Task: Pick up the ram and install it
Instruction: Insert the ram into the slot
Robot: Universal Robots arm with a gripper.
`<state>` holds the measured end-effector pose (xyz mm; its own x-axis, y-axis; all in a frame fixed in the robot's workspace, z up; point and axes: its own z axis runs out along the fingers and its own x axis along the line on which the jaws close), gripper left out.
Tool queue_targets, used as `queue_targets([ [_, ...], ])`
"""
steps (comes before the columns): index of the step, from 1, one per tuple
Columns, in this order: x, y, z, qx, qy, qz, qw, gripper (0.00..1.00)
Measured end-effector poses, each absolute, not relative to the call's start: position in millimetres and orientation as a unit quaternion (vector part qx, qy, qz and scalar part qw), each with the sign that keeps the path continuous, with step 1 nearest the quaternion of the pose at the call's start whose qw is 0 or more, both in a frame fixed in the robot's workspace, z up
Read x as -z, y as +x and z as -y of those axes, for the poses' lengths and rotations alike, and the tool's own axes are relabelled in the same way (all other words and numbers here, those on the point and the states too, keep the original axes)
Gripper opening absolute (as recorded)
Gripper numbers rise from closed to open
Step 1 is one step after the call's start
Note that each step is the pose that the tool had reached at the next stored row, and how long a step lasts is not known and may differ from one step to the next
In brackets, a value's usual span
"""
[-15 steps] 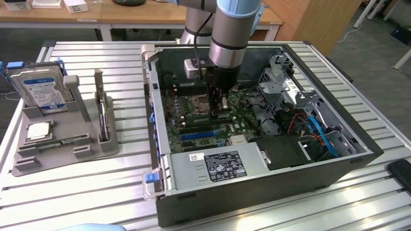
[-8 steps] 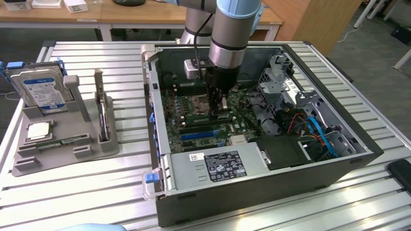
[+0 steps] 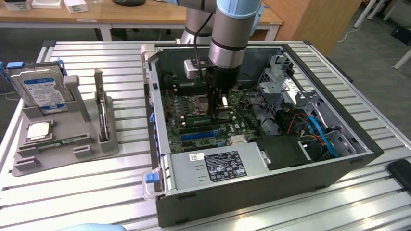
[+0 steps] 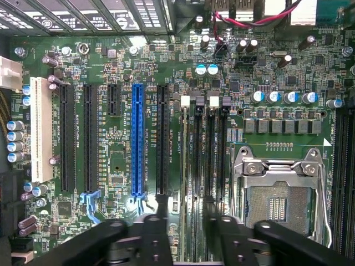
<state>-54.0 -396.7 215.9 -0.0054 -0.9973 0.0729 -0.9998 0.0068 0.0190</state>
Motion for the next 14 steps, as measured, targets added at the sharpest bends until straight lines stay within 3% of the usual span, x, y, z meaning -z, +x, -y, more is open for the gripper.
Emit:
queue_targets([
  [1,-215.9,-54.0,396.7,-0.019,0.704,0.709,0.033,0.44],
  [3,-215.9,-54.0,396.6,-0.019,0.704,0.709,0.033,0.44],
  [4,-215.9,-54.0,396.6,-0.019,0.704,0.709,0.033,0.50],
  [14,-222.7,-53.9,396.5,-0.025,0.703,0.710,0.042,0.50],
])
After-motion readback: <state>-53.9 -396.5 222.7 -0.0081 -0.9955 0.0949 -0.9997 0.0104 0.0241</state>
